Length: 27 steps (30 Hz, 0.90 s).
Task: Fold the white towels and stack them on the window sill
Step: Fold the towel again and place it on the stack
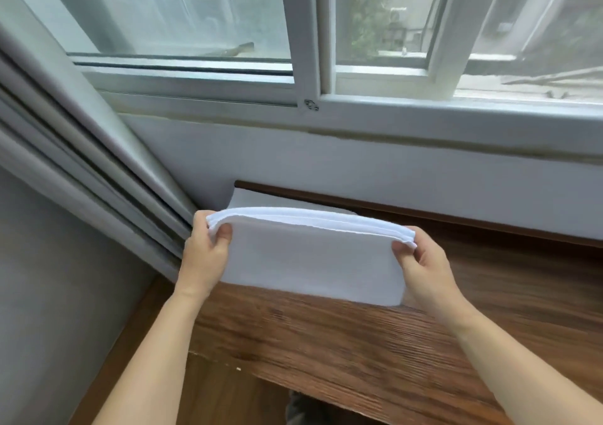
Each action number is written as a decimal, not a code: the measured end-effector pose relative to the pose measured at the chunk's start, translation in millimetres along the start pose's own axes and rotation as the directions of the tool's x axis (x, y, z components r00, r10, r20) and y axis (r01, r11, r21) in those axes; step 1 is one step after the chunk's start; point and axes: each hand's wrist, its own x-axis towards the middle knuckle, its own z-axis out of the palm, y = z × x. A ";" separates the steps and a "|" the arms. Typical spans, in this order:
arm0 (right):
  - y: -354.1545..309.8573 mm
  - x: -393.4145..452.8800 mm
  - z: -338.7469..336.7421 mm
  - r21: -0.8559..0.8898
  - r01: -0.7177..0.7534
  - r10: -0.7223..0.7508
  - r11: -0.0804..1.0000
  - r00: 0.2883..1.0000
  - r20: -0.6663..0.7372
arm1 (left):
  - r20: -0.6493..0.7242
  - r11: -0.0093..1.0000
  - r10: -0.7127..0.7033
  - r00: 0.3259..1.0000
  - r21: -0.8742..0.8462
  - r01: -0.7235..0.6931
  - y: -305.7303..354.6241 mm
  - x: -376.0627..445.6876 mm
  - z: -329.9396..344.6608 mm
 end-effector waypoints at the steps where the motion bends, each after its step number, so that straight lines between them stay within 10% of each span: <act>1: -0.6 5.4 13.0 -0.012 -0.021 0.021 1.000 1.000 -0.020 | 0.026 1.000 -0.005 1.000 0.009 0.005 -9.3 14.2 -3.0; 15: 36.8 125.4 121.0 0.046 -0.593 0.581 0.804 0.766 -0.274 | 0.248 0.929 -0.333 0.910 0.250 0.272 -91.5 180.7 61.8; 27: 32.8 112.3 148.1 -0.008 -0.601 0.565 0.799 0.756 -0.330 | 0.171 0.931 -0.284 0.944 0.285 0.228 -100.4 179.9 57.3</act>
